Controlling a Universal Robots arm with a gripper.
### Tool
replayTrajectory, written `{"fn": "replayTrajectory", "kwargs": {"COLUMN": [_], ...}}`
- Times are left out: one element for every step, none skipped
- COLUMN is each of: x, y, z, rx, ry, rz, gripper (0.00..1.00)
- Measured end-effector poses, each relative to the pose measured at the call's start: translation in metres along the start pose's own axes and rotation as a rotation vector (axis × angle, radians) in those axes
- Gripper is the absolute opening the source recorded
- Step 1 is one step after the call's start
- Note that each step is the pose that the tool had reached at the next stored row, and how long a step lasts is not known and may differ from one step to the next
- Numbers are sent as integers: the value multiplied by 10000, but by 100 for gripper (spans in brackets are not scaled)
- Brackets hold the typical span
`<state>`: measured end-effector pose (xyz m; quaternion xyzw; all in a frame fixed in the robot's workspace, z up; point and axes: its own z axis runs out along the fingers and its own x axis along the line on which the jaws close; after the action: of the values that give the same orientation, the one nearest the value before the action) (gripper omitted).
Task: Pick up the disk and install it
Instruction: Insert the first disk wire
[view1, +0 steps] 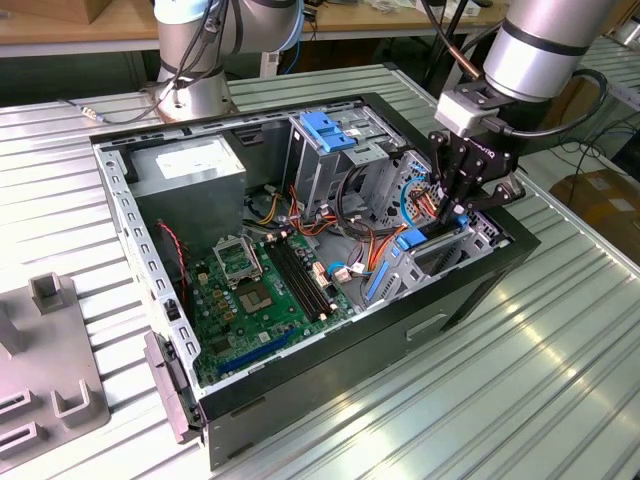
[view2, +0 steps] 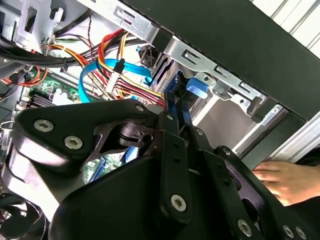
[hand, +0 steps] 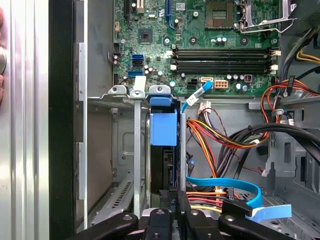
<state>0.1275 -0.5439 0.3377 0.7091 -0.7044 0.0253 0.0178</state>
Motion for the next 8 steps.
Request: {"fn": "replayTrajectory", "kwargs": {"x": [0, -1, 0, 1, 2, 4, 7, 7], "y": [0, 0, 0, 0, -1, -1, -2, -2], "z": [0, 2, -3, -17, -39, -70, -120, -123], "rx": [1, 1, 1, 1, 1, 1, 1, 1], "ry": [0, -10, -15, -10, -4, 0, -2, -2], "rz": [0, -1, 0, 0, 0, 0, 0, 0], "gripper": [17, 17, 18, 18, 24, 24, 24, 24]}}
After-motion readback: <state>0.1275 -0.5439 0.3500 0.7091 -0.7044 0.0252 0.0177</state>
